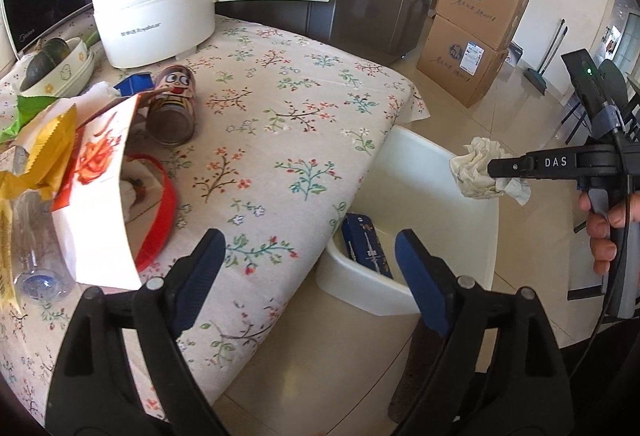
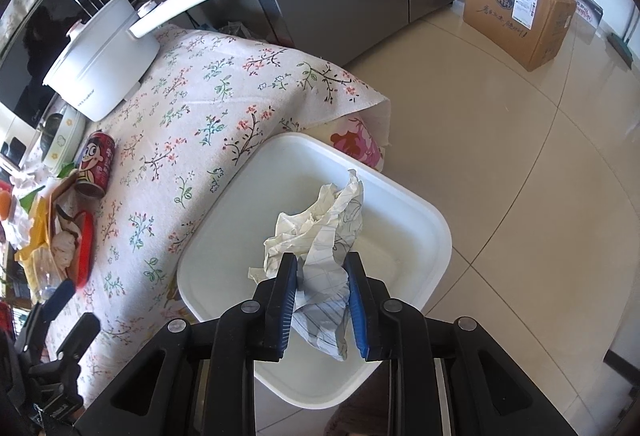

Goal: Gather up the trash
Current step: 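Carry both items to the white bin and release them inside, then move the left gripper back to the table and grasp the bread bag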

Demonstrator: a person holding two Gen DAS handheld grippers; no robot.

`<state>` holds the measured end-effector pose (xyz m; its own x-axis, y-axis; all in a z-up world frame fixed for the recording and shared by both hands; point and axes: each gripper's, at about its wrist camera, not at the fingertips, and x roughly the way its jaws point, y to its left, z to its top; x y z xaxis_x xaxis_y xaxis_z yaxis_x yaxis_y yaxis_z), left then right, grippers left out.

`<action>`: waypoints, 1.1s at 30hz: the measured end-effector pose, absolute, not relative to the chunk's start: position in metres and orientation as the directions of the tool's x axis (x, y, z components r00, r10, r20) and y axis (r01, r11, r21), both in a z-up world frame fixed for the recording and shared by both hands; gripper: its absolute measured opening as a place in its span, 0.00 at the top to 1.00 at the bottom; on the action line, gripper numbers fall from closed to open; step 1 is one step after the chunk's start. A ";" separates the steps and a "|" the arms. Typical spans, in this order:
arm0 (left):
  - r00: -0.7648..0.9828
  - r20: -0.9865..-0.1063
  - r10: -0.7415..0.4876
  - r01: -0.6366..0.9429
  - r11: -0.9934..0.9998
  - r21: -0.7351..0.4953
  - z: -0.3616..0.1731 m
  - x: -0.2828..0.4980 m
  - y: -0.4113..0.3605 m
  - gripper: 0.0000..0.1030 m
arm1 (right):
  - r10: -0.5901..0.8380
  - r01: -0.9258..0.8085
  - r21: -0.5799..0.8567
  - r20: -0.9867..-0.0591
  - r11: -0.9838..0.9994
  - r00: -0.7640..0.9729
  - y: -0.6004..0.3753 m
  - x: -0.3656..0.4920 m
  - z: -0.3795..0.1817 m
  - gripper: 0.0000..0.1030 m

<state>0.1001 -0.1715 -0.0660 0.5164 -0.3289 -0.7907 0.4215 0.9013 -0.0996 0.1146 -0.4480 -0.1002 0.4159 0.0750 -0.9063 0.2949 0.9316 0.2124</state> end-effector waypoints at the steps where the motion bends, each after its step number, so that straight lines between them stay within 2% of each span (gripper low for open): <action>1: 0.522 -0.790 -0.321 0.417 0.904 -0.092 -0.065 0.099 -0.167 0.14 | 0.069 0.293 0.205 -0.907 0.934 0.415 -0.447 0.115 -0.100 0.72; 3: 0.531 -0.788 -0.311 0.409 0.909 -0.084 -0.064 0.097 -0.160 0.10 | 0.051 0.294 0.187 -0.908 0.937 0.415 -0.443 0.117 -0.100 0.70; 4: 0.537 -0.786 -0.307 0.404 0.911 -0.080 -0.063 0.095 -0.156 0.09 | 0.045 0.292 0.180 -0.909 0.939 0.415 -0.442 0.118 -0.100 0.63; 5: 0.542 -0.784 -0.304 0.401 0.913 -0.076 -0.062 0.094 -0.153 0.08 | 0.043 0.293 0.178 -0.909 0.939 0.415 -0.441 0.119 -0.099 0.47; 7: 0.553 -0.780 -0.292 0.396 0.916 -0.062 -0.061 0.091 -0.148 0.06 | 0.034 0.305 0.179 -0.904 0.935 0.426 -0.440 0.118 -0.097 0.31; 24: 0.593 -0.781 -0.194 0.322 0.947 0.010 -0.047 0.092 -0.092 0.04 | 0.042 0.243 0.166 -0.895 0.956 0.445 -0.394 0.134 -0.077 0.24; 33: 0.620 -0.783 -0.047 0.223 0.968 0.119 -0.041 0.107 -0.027 0.04 | 0.066 0.179 0.163 -0.889 0.970 0.453 -0.350 0.149 -0.066 0.22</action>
